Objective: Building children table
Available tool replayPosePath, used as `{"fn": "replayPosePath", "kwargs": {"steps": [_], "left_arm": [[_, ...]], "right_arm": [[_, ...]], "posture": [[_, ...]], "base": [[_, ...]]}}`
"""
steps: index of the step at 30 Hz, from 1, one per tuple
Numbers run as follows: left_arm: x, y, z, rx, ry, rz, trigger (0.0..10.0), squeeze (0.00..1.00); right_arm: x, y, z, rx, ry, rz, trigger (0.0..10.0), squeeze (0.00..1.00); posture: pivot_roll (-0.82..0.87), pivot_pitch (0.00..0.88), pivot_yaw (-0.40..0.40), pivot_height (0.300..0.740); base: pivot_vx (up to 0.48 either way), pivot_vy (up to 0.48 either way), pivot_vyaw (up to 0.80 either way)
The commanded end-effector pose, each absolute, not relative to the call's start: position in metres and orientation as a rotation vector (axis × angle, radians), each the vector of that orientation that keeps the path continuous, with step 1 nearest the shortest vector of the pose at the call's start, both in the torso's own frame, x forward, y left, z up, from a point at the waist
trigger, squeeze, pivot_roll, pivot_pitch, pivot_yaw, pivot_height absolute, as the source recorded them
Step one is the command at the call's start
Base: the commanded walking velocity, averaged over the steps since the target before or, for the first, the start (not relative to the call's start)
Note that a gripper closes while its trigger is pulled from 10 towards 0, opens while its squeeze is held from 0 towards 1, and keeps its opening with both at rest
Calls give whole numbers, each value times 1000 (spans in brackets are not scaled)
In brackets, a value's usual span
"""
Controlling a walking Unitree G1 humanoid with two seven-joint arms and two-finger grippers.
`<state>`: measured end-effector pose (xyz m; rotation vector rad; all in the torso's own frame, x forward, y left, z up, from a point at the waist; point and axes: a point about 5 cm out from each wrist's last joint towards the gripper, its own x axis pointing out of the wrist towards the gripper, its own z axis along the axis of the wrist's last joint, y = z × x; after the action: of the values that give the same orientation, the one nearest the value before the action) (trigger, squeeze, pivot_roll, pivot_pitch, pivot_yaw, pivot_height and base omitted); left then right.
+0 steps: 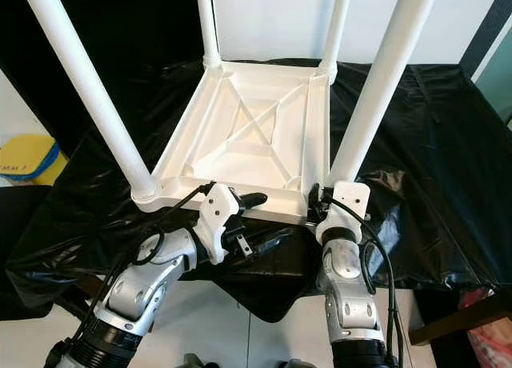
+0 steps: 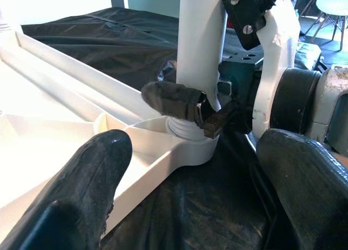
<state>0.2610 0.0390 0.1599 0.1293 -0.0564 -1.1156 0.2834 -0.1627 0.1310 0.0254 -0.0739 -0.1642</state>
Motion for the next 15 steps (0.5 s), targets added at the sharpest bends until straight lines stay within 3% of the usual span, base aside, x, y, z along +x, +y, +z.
{"fn": "replayPosePath", "kwargs": {"steps": [1,10,11,15], "left_arm": [[262,41,161,114,-56,-1066,10000,0],[263,42,162,116,-54,-1064,10000,0],[263,42,162,118,-53,-1063,10000,0],[264,44,162,121,-52,-1063,10000,0]], "right_arm": [[282,-165,134,32,-96,-127,10000,1000],[281,-173,140,22,-130,13,10000,980],[281,-175,141,16,-134,61,10000,0],[281,-181,141,-19,-136,170,10000,0]], "posture": [[-100,82,1,740],[-105,88,9,740],[-107,91,11,740],[-106,93,16,740]], "base": [[0,0,0],[0,0,0],[0,0,0],[0,0,0]]}}
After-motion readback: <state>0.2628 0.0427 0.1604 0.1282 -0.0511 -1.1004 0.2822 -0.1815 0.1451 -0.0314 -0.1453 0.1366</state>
